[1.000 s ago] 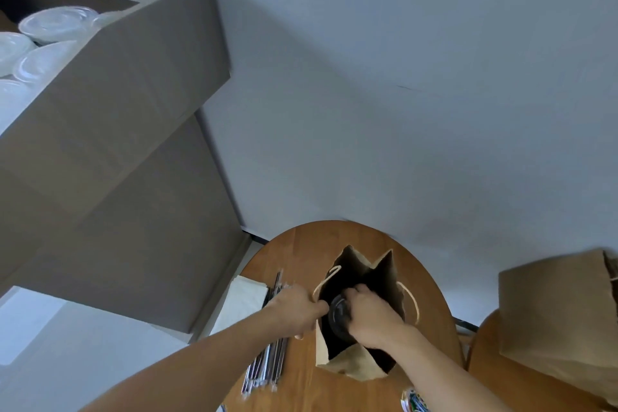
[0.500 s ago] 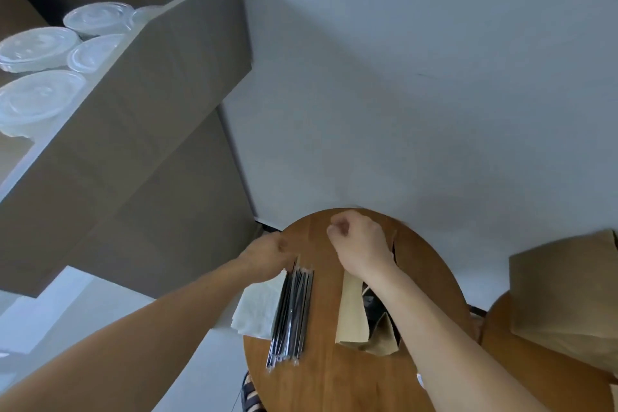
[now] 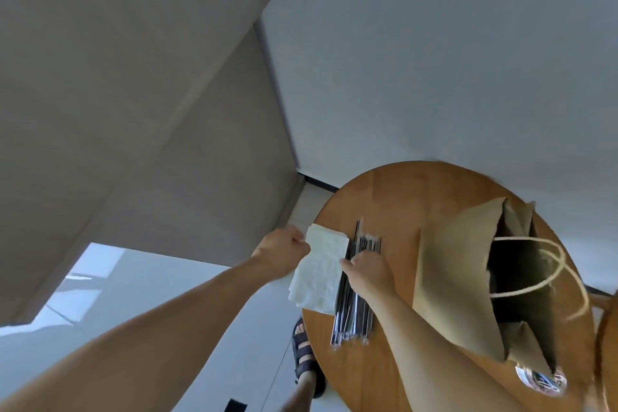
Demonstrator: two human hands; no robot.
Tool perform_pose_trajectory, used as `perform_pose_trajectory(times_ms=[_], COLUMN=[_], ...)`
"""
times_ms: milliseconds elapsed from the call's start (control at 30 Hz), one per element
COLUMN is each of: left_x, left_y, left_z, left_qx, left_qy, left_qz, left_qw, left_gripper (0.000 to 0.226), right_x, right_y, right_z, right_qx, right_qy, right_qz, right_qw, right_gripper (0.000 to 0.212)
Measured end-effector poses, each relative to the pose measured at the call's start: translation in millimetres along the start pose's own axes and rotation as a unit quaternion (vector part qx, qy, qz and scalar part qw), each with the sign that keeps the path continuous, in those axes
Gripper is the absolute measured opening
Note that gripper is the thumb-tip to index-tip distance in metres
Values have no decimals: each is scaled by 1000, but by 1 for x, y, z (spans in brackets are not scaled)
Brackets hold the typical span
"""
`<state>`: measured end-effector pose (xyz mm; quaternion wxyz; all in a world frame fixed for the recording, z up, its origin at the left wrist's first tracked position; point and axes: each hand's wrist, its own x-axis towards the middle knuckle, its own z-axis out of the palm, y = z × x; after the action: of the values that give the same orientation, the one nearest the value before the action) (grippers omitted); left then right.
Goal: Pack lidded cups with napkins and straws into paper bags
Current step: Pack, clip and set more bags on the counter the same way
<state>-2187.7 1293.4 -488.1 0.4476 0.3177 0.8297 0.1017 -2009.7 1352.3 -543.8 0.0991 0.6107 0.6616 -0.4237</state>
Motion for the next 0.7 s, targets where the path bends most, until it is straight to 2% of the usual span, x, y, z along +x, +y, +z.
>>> perform_pose_trajectory(times_ms=[200,467,600,700], left_x=[14,14,14,14], left_y=[-36,-50,-49,-47], left_z=[11,19,19,19], left_qx=[-23,-10,-31,-28], left_qy=[0,-18,-10,-17], left_qz=[-34,-23,-18,-14], left_qw=[999,1000,999,999], left_gripper=[33,29,22,27], right_x=[24,25,24,25], right_y=[4,7,6,8], right_z=[45,48,47,46], right_qx=[-23,-29,-39,-32], right_qy=[0,21,15,14], right_qz=[28,50,34,19], right_qw=[999,998,999,999], right_gripper=[46,46,49,47])
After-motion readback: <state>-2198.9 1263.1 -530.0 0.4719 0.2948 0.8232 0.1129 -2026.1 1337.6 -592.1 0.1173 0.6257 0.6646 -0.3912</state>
